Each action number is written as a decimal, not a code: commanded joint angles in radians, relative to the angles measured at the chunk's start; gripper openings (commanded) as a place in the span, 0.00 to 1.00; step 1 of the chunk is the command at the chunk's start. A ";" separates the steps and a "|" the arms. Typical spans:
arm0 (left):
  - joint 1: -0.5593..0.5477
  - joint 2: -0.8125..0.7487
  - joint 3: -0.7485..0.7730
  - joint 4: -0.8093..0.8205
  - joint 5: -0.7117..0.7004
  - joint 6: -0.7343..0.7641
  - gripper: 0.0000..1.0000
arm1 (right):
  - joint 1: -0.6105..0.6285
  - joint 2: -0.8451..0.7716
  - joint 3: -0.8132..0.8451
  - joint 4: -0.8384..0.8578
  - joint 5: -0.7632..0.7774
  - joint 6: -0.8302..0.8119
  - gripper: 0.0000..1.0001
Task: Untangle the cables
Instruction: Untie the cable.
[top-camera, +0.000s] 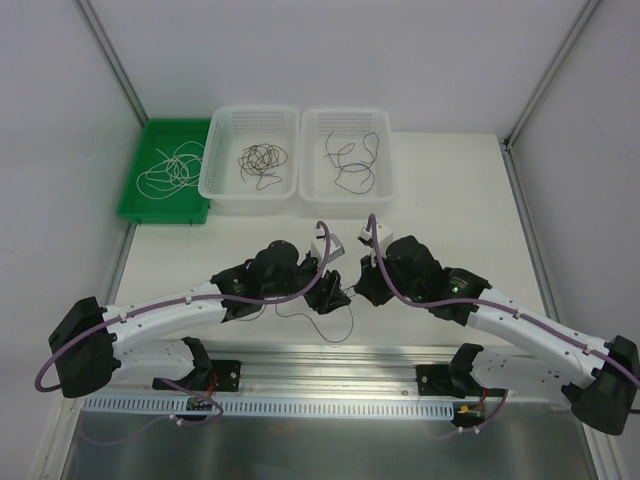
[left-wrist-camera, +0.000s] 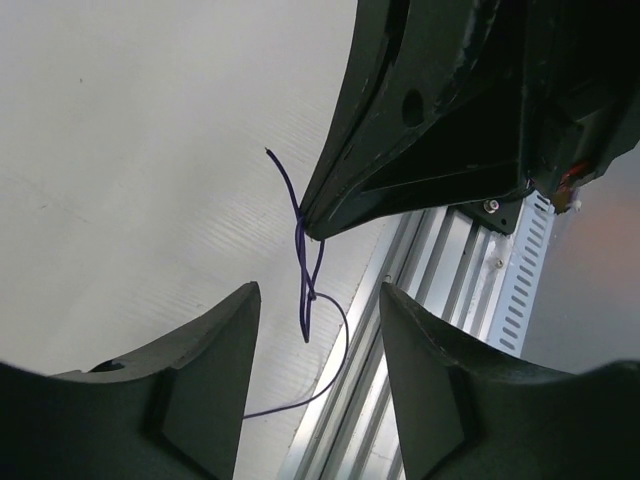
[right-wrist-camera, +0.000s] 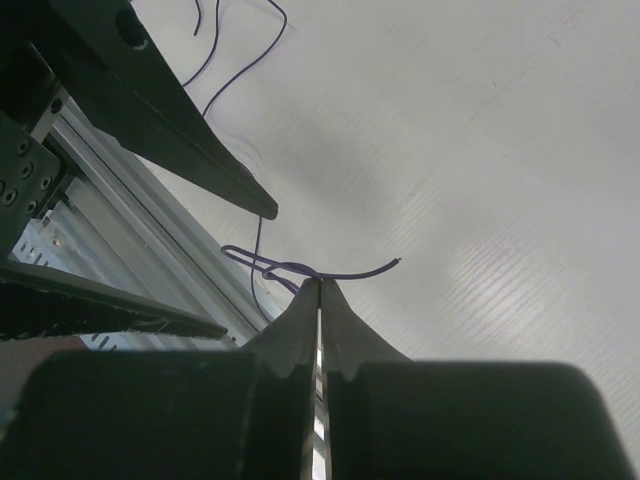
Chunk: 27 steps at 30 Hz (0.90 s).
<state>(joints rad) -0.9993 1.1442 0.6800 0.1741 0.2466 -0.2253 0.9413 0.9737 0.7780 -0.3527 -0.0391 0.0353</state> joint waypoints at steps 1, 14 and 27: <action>0.008 0.014 0.056 -0.004 0.040 -0.016 0.50 | 0.008 0.002 0.043 0.015 0.007 -0.014 0.01; 0.007 0.028 0.046 -0.007 0.033 -0.008 0.00 | 0.016 0.014 0.046 0.014 0.031 -0.018 0.01; 0.008 -0.308 -0.218 0.068 -0.098 -0.043 0.00 | -0.182 -0.064 -0.016 -0.038 0.120 0.117 0.01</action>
<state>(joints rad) -0.9993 0.9314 0.5392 0.2214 0.1699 -0.2440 0.8295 0.9493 0.7811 -0.3340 -0.0368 0.1299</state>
